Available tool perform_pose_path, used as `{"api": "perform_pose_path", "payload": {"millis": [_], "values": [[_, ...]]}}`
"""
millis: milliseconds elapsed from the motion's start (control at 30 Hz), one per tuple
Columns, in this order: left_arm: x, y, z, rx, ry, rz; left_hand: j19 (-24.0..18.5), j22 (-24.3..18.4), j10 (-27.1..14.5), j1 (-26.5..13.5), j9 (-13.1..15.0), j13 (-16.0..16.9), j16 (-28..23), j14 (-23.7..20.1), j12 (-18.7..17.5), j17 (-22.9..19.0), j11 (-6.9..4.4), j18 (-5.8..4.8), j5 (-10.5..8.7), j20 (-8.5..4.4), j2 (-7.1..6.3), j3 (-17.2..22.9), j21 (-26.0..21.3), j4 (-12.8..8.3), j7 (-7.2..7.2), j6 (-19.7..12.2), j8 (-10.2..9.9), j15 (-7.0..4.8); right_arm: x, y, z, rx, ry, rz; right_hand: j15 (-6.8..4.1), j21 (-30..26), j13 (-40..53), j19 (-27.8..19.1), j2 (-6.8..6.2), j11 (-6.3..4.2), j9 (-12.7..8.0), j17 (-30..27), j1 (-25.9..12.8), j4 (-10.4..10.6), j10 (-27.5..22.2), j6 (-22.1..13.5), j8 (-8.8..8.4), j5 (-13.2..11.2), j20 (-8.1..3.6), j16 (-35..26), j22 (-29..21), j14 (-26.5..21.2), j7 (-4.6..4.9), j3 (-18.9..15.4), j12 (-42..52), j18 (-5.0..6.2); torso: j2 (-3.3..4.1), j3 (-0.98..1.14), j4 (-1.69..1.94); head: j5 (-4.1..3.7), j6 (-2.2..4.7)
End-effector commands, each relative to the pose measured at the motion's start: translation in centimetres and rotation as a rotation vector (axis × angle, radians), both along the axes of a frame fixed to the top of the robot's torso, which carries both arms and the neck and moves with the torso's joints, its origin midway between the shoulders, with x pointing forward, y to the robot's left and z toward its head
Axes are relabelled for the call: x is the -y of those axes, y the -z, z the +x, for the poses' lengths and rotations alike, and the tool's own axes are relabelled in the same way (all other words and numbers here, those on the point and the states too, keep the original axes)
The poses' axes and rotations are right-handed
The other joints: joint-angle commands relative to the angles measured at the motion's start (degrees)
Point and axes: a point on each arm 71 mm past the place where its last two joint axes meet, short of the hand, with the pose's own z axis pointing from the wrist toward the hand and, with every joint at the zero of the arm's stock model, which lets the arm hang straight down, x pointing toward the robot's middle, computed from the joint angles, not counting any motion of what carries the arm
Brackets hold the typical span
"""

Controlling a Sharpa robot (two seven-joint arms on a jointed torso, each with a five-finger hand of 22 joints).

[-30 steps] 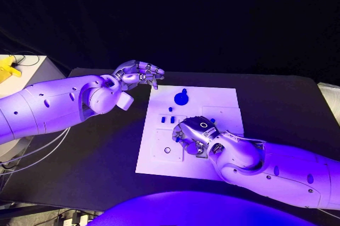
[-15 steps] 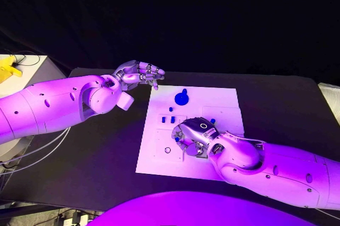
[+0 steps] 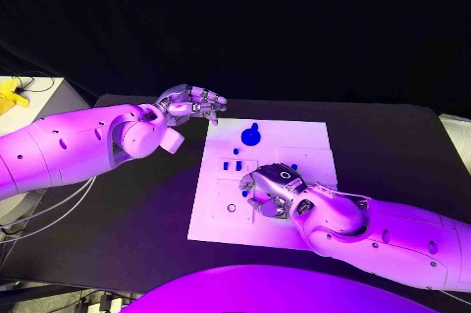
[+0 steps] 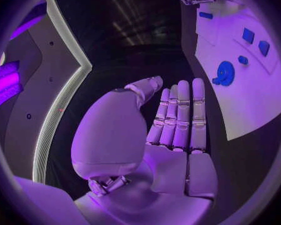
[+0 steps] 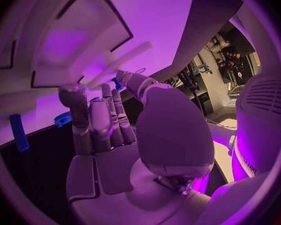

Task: Assemble the parts on the task board

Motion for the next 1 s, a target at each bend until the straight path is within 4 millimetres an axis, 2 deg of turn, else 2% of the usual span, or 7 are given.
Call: {"api": "perform_pose_path", "payload": {"millis": [33,333,667,800,867,1000], "values": [[0.2,-0.1,-0.1,-0.006,0.018,-0.013,0.4,-0.11,-0.04,0.29,-0.06,-0.13,-0.33,0.45,-0.23,-0.07,0.32,0.7,0.16,-0.06,-0.01,-0.21,-0.31,-0.01,0.14,-0.08,-0.2,-0.09,0.2,-0.4,-0.1,0.02,0.031,0.045,0.06,-0.75,0.05,-0.52,0.03,-0.03,-0.08,-0.37,0.57,0.08,-0.85,-0.31,-0.34,0.29,0.09,-0.36,-0.31,-0.57,0.1,-0.88,0.53,1.22,0.0,0.02,-0.04,-0.27,0.01],[0.1,0.0,0.0,-0.008,0.018,-0.012,0.4,-0.11,-0.04,0.29,-0.06,-0.13,-0.33,0.45,-0.23,-0.07,0.32,0.7,0.16,-0.06,-0.01,-0.21,-0.31,-0.01,0.14,-0.08,-0.2,-0.09,2.0,-2.0,0.1,0.029,0.075,0.117,-0.12,0.78,0.29,0.23,0.56,-0.21,-0.04,0.2,1.28,0.4,-0.23,0.15,-0.52,0.55,0.05,0.57,0.49,-0.18,0.02,-1.12,2.35,1.02,-0.07,0.0,-0.02,-1.11,0.01],[0.3,0.0,0.0,-0.01,0.022,-0.013,0.4,-0.11,-0.04,0.29,-0.06,-0.13,-0.33,0.45,-0.23,-0.07,0.32,0.7,0.16,-0.06,-0.01,-0.21,-0.31,-0.01,0.14,-0.08,-0.2,-0.09,7.1,-5.3,3.2,-0.088,0.094,0.069,-0.54,7.57,0.05,3.36,0.21,-0.65,-0.01,4.13,1.19,1.19,2.25,0.76,-1.0,0.76,-0.37,4.17,3.88,2.53,-0.07,0.14,4.64,-0.1,-0.13,-0.06,-0.12,-2.6,0.01],[0.3,0.1,-0.1,-0.011,0.023,-0.013,0.4,-0.11,-0.04,0.29,-0.06,-0.13,-0.33,0.45,-0.23,-0.07,0.32,0.7,0.16,-0.06,-0.01,-0.21,-0.31,-0.01,0.14,-0.08,-0.2,-0.09,9.0,-6.0,4.6,-0.097,0.102,0.014,-0.41,6.66,-0.13,3.12,-0.6,-0.56,0.01,3.64,0.37,1.46,1.38,0.46,-1.35,2.08,-0.32,4.06,3.55,2.36,-0.07,-1.26,4.36,0.0,-0.03,0.01,-0.03,-3.1,0.01],[0.3,0.1,-0.1,-0.012,0.024,-0.013,0.4,-0.11,-0.04,0.29,-0.06,-0.13,-0.33,0.45,-0.23,-0.07,0.32,0.7,0.16,-0.06,-0.01,-0.21,-0.31,-0.01,0.14,-0.08,-0.2,-0.09,9.5,-6.0,5.0,-0.099,0.106,-0.008,-0.43,6.09,-0.12,2.88,-0.62,-0.7,0.03,3.36,0.15,1.43,0.8,0.25,-1.55,2.61,-0.31,3.96,3.35,2.14,-0.37,-2.63,4.26,0.1,-0.03,0.02,-0.01,-3.26,0.01],[0.4,0.2,-0.1,-0.014,0.025,-0.014,0.4,-0.11,-0.04,0.29,-0.06,-0.13,-0.33,0.45,-0.23,-0.07,0.32,0.7,0.16,-0.06,-0.01,-0.21,-0.31,-0.01,0.14,-0.08,-0.2,-0.09,10.4,-5.9,5.8,-0.094,0.114,-0.066,-0.38,4.36,-0.08,2.24,-0.38,-0.62,0.01,2.55,0.49,1.4,-0.59,-0.25,-2.06,3.48,-0.22,3.65,2.66,1.52,-0.39,-5.87,4.25,0.32,0.09,0.01,0.02,-3.27,0.01]]}}
